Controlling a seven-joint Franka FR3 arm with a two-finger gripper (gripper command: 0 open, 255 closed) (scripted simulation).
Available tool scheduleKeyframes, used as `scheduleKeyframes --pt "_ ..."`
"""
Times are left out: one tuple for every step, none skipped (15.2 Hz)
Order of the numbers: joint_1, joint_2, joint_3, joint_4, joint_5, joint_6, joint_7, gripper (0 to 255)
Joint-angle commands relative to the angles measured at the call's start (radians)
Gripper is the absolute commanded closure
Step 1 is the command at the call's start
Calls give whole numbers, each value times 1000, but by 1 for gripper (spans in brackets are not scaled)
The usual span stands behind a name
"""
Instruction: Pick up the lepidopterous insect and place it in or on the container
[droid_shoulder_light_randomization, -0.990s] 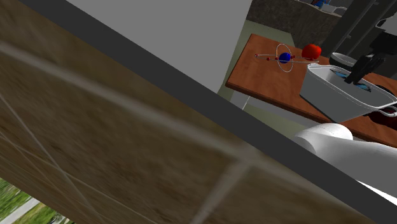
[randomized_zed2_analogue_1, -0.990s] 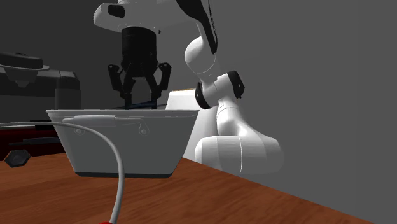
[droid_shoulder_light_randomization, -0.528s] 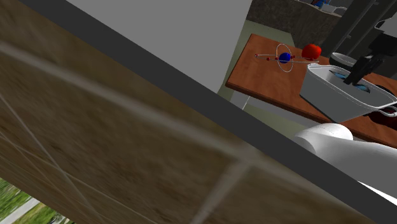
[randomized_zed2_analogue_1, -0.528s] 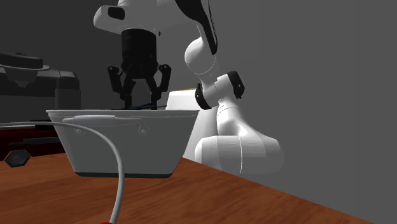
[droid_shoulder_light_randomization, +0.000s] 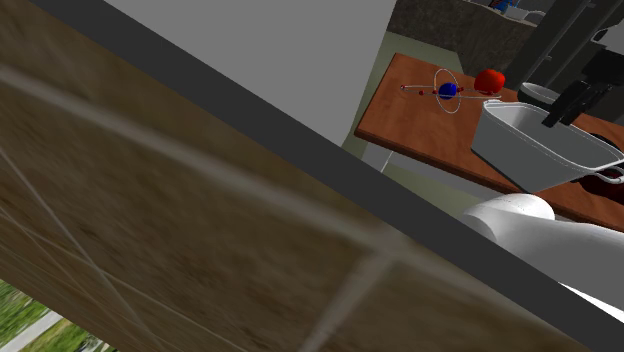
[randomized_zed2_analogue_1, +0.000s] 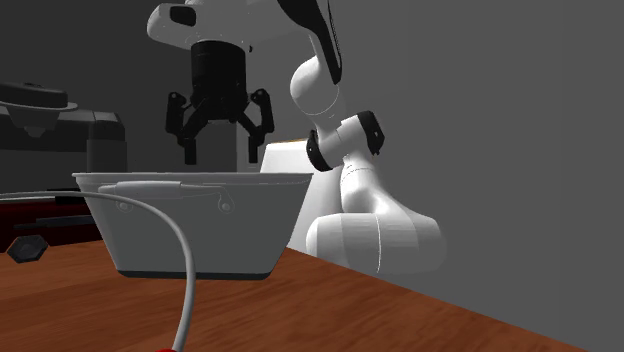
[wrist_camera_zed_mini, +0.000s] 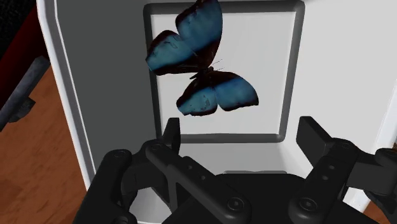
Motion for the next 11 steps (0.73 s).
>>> scheduleKeyframes --pt "10 34 11 68 13 -34 -8 0" --pt "17 56 17 113 21 -57 -13 0" --pt "22 75 22 149 27 -75 -17 0" --pt "22 75 22 149 27 -75 -17 0" --pt "22 75 22 149 27 -75 -17 0" --pt "22 75 22 149 27 -75 -17 0" --pt "22 75 22 149 27 -75 -17 0" --pt "22 75 22 149 27 -75 -17 0" --pt "22 75 22 149 27 -75 -17 0" --pt "22 75 22 149 27 -75 -17 0" --pt "22 75 22 149 27 -75 -17 0"
